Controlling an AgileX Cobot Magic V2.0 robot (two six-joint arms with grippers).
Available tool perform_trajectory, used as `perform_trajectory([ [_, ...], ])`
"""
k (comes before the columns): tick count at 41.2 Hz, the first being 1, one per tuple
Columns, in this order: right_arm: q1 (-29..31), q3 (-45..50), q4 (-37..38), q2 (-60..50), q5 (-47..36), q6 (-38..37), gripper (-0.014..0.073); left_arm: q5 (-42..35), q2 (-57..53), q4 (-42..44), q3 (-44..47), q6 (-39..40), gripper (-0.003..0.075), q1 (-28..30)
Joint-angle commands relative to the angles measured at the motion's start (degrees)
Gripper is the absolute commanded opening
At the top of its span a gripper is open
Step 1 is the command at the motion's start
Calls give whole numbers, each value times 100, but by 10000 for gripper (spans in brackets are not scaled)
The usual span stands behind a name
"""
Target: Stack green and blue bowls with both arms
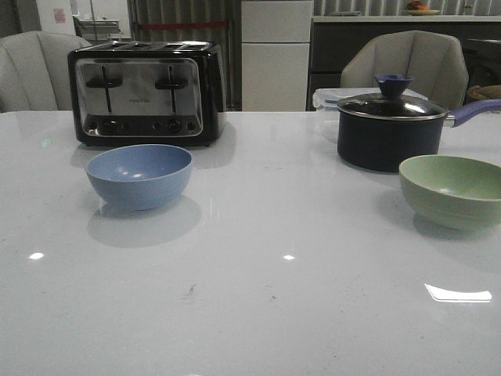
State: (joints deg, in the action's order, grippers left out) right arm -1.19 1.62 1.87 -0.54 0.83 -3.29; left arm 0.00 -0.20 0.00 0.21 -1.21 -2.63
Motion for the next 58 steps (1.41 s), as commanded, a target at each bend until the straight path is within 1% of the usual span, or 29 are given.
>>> perform_trajectory([
  [1, 7, -20, 42, -116, -464, 37, 57, -564, -114, 0, 24, 62, 93, 21],
  [24, 7, -20, 42, -116, -464, 37, 57, -564, -114, 0, 24, 62, 93, 21],
  [33, 7, -25, 42, -116, -535, 37, 57, -789, -114, 0, 24, 62, 93, 21],
  [35, 7, -45, 42, -116, -601, 37, 57, -957, -114, -30, -28, 62, 93, 21],
  [38, 7, -204, 42, -116, -614, 37, 57, -941, -114, -70, -262, 62, 93, 21],
  [42, 7, -597, 42, -116, -541, 37, 57, -668, -95, -70, -791, 62, 93, 21],
  [47, 7, -1337, 42, -64, -183, 37, 57, 87, -46, -70, -1693, 62, 93, 21],
  [52, 7, -2158, 42, 225, 326, 37, 57, 896, 288, -70, -2588, 62, 93, 21],
  [58, 7, -3120, 42, 952, 1163, 37, 57, 1812, 1025, -70, -3573, 62, 93, 21],
])
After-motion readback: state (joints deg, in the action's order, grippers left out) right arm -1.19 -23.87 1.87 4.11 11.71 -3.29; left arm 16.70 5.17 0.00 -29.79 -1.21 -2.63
